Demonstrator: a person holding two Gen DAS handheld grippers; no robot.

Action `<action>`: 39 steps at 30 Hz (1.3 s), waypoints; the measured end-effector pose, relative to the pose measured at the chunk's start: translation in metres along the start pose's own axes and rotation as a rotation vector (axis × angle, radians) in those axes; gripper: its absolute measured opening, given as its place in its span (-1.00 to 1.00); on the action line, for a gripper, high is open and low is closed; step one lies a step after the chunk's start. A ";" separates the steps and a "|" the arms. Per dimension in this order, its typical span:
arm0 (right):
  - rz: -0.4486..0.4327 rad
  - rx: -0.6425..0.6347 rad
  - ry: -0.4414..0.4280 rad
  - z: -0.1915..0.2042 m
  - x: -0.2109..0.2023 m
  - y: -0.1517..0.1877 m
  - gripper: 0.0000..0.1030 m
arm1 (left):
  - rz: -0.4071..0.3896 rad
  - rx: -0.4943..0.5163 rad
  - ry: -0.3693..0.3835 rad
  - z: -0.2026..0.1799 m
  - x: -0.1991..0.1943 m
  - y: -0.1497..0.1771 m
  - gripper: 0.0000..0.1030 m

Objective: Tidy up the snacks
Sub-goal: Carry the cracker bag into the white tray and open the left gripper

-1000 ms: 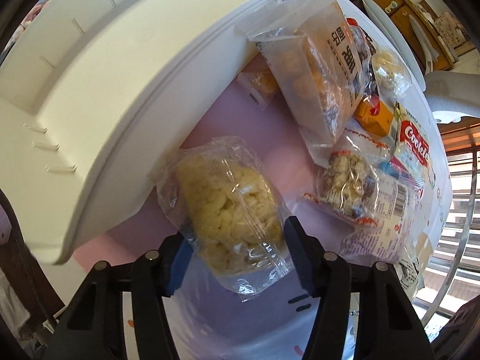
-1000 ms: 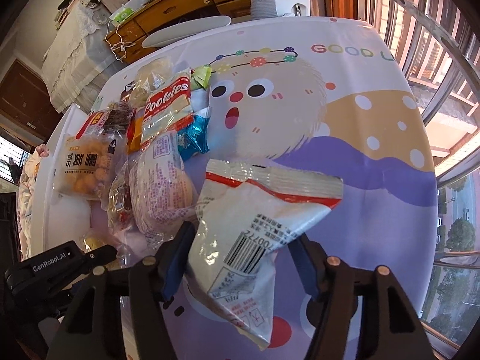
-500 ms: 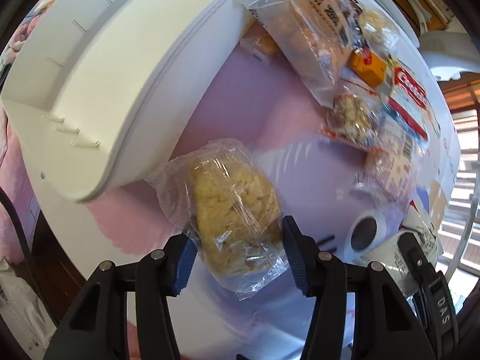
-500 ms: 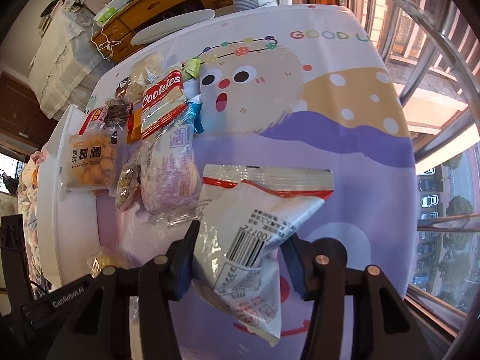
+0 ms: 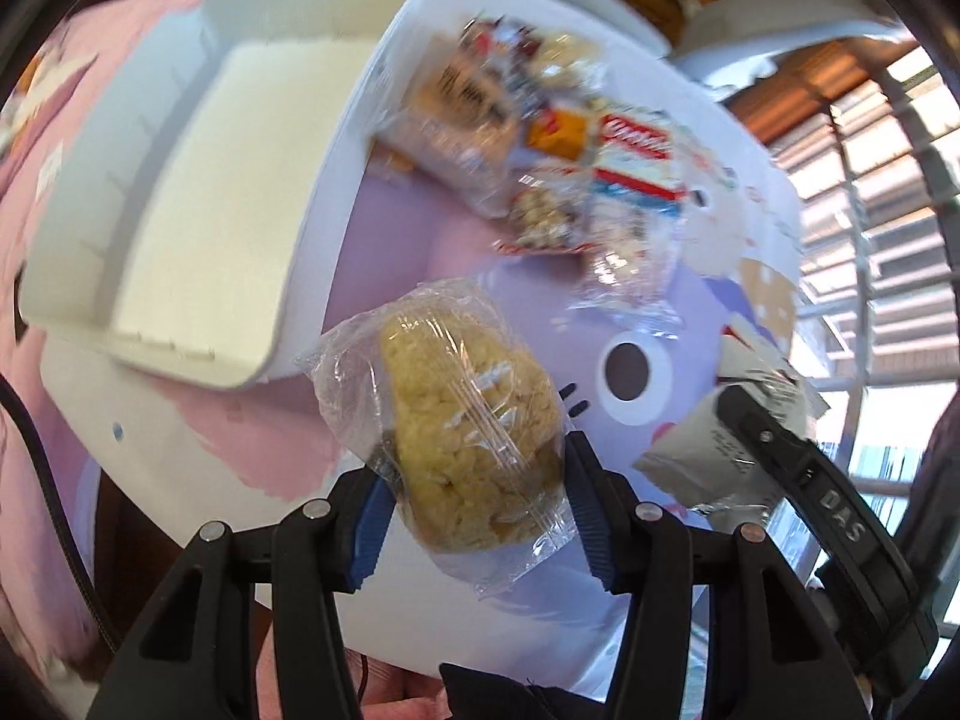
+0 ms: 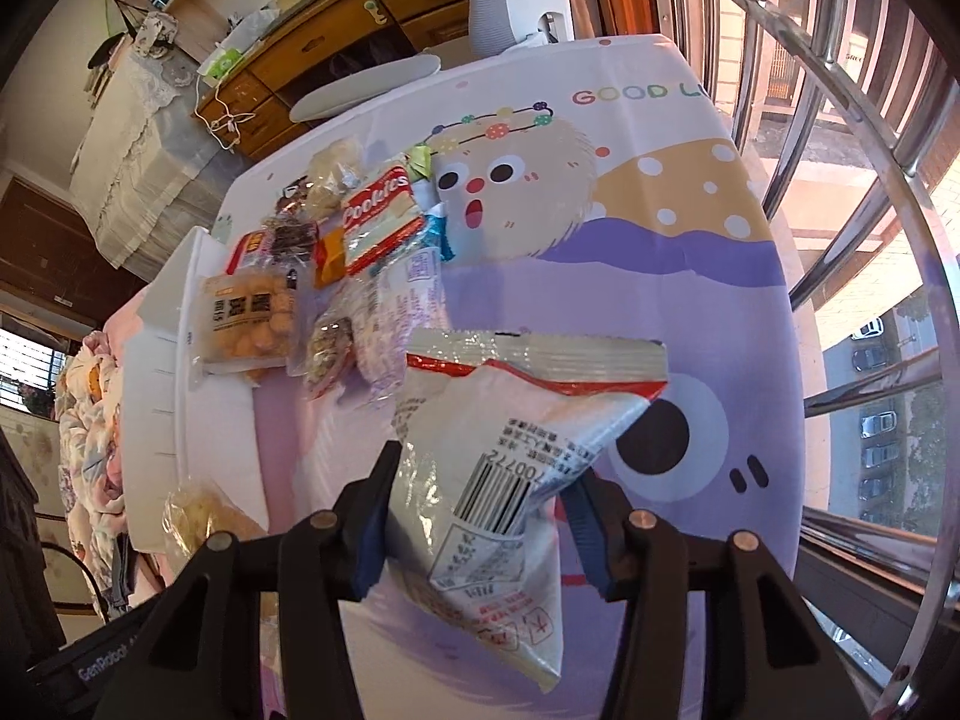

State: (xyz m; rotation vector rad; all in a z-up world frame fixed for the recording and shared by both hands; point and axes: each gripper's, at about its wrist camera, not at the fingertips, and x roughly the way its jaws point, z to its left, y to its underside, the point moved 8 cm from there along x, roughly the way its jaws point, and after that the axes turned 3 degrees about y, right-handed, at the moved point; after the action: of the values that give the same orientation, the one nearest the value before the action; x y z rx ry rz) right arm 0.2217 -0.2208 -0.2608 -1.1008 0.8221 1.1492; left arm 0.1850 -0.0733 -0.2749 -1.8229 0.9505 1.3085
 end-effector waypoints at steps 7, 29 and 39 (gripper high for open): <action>-0.019 -0.013 -0.050 0.020 -0.018 0.011 0.00 | -0.154 0.119 0.093 -0.012 -0.051 0.003 0.02; -0.211 0.014 -0.081 0.149 -0.045 0.022 0.00 | -0.293 0.436 0.271 0.075 -0.144 -0.073 0.02; -0.318 0.024 -0.147 0.224 -0.044 0.038 0.00 | -0.235 0.520 0.269 0.135 -0.141 -0.111 0.02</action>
State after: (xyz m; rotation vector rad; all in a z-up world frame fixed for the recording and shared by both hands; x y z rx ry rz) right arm 0.1669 -0.0169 -0.1660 -1.0695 0.5226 0.9370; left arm 0.1878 0.1204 -0.1612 -1.6519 1.0598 0.6068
